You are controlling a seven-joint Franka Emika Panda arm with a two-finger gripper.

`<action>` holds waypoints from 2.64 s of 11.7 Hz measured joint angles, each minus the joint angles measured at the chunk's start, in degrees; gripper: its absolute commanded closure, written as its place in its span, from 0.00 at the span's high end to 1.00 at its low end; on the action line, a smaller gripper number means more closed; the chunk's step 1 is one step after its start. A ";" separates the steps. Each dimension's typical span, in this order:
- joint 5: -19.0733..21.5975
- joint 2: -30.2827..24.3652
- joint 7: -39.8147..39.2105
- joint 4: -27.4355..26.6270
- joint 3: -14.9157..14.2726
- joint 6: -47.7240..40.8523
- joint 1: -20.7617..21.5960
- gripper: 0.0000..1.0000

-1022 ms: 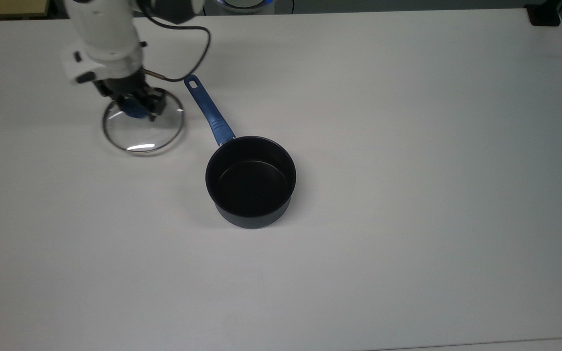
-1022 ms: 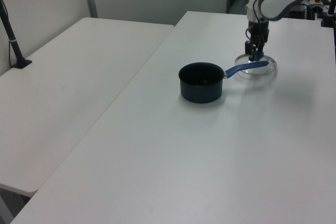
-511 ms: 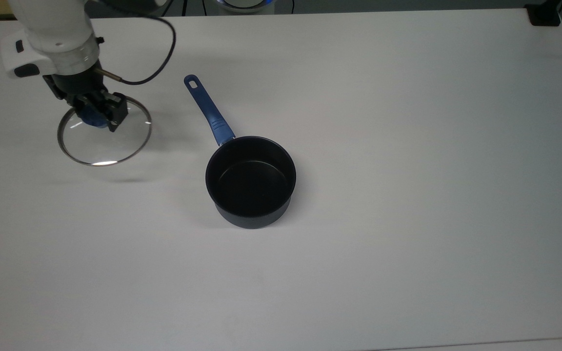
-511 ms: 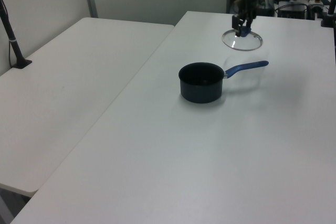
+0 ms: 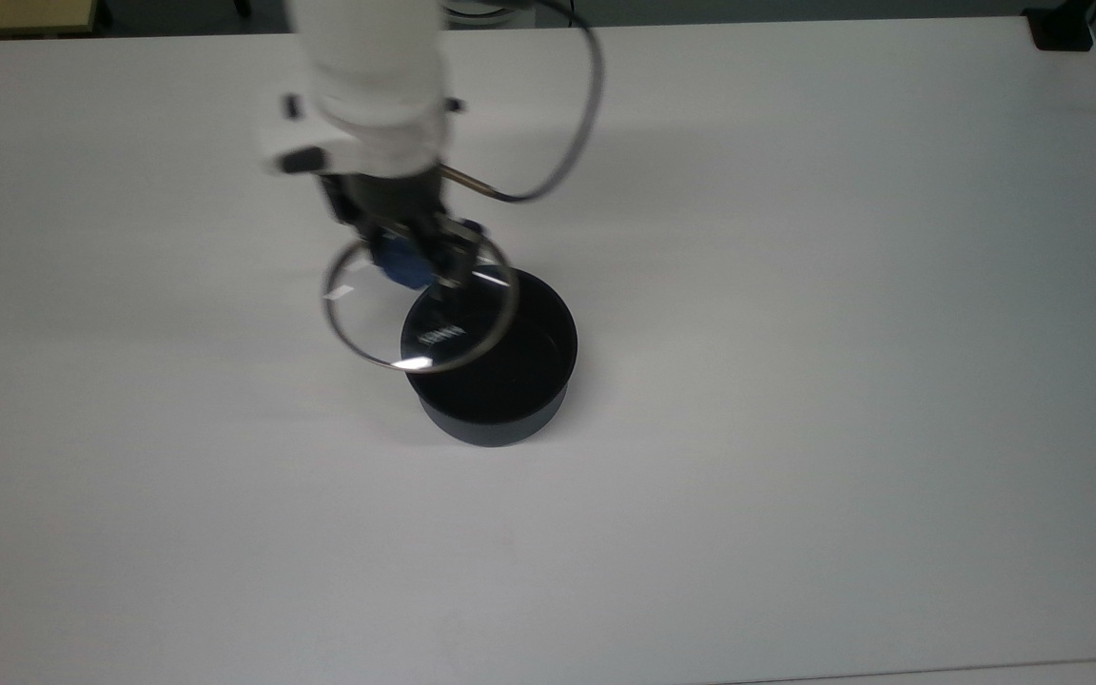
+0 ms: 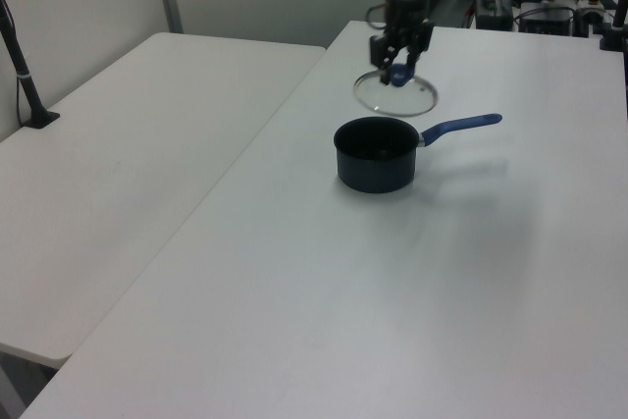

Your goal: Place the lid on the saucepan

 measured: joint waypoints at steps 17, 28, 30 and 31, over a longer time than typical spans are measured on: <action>-0.13 8.79 11.76 5.65 -1.19 -0.60 5.43 1.00; -0.02 -19.45 -9.27 -3.45 -1.36 -17.42 -3.53 1.00; -0.02 -22.45 -20.04 -6.89 -1.40 -17.42 -4.02 1.00; -0.03 -22.82 -24.43 -7.60 -1.42 -17.42 -4.18 1.00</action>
